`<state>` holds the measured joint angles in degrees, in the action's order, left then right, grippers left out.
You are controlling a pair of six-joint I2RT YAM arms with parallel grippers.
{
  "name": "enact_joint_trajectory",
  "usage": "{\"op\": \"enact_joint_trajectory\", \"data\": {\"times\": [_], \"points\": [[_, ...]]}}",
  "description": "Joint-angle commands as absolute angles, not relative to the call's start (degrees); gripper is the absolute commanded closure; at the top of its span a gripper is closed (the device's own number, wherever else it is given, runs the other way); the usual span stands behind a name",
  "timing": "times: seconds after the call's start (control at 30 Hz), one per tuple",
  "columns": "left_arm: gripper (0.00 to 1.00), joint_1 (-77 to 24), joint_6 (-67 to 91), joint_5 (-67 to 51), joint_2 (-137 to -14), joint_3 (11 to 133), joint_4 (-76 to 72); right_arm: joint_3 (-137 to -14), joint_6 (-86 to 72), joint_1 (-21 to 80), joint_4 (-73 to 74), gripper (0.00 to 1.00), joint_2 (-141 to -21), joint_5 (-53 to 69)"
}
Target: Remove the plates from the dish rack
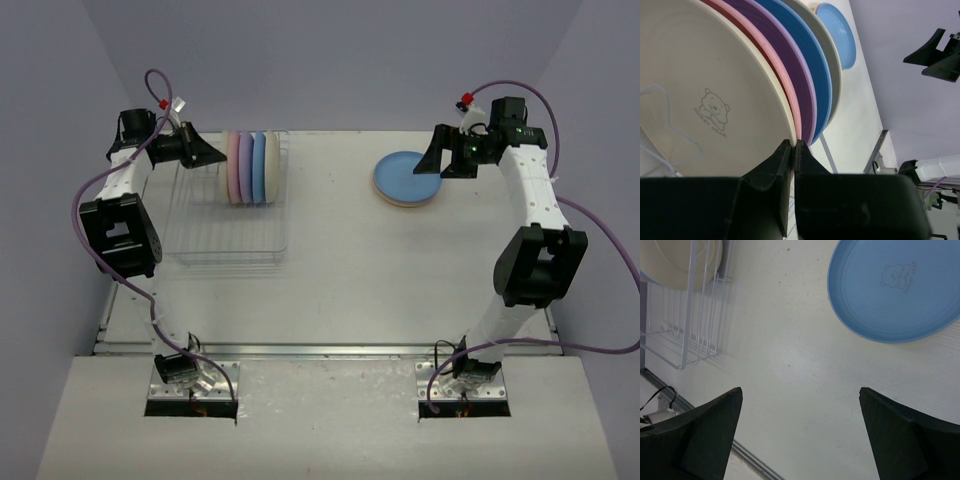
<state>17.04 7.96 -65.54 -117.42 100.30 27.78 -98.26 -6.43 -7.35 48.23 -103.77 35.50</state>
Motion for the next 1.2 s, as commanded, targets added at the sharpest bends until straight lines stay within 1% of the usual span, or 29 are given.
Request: {"op": "enact_joint_trajectory", "data": {"times": [0.0,0.07,0.23,0.33,0.4,0.6,0.63,0.67,0.7,0.73,0.8,0.83,0.87,0.93,0.97,1.03,1.07,1.17], "points": [[1.00,18.0,16.0,-72.7,-112.1,99.3,17.7,-98.4,-5.4,-7.0,47.7,0.01,-101.0,36.7],[1.00,18.5,21.1,-74.6,-110.2,97.3,11.0,-98.0,-5.4,-7.0,47.4,0.01,-100.8,36.7],[1.00,19.3,30.4,-77.5,-107.7,95.8,1.9,-97.9,-5.5,-7.0,47.3,0.01,-100.4,36.8],[1.00,19.7,34.1,-78.6,-106.1,94.4,-3.8,-98.0,-5.7,-7.0,47.2,0.01,-100.2,37.0],[1.00,20.0,35.4,-78.9,-105.2,94.4,-5.0,-98.0,-5.7,-7.1,47.2,0.01,-99.9,37.0],[1.00,20.0,32.2,-79.3,-103.6,100.1,-0.5,-98.7,-6.8,-7.0,47.3,0.01,-99.2,37.3],[1.00,20.0,29.5,-79.2,-103.2,103.6,5.6,-99.2,-7.4,-7.0,47.4,0.01,-98.9,37.4],[1.00,20.0,27.1,-79.0,-103.1,104.2,6.8,-99.5,-7.9,-7.0,47.5,0.01,-98.7,37.4],[1.00,19.8,21.9,-77.7,-103.0,106.4,11.7,-100.0,-8.7,-7.1,47.5,0.01,-98.5,37.4],[1.00,19.4,15.9,-76.2,-102.8,109.1,17.9,-100.5,-9.6,-7.1,47.5,0.01,-98.3,37.4],[1.00,17.3,-0.1,-72.3,-104.1,116.6,35.8,-101.7,-11.2,-7.0,47.6,0.01,-97.9,37.3],[1.00,15.9,-6.5,-66.4,-104.8,119.8,42.1,-102.1,-11.5,-7.0,47.7,0.01,-97.7,37.3],[1.00,11.8,-15.6,-62.6,-105.1,123.3,51.2,-102.7,-11.9,-7.0,48.2,0.01,-97.7,37.3],[1.00,7.5,-20.0,-55.8,-102.9,120.9,53.2,-104.1,-12.5,-7.0,48.7,0.01,-97.6,37.6],[1.00,5.5,-20.7,-50.1,-101.2,118.5,51.9,-104.6,-12.6,-7.0,49.0,0.01,-97.6,37.7],[1.00,-4.1,-23.3,-39.0,-94.0,108.7,46.4,-105.9,-12.9,-7.0,50.2,0.01,-97.4,37.8],[1.00,-7.4,-25.5,-33.1,-92.6,106.9,45.8,-106.4,-13.0,-7.0,50.5,0.01,-97.3,37.9],[1.00,-19.4,-30.6,-21.4,-88.4,100.5,43.8,-107.2,-12.7,-7.0,51.4,0.01,-96.7,37.7]]}}
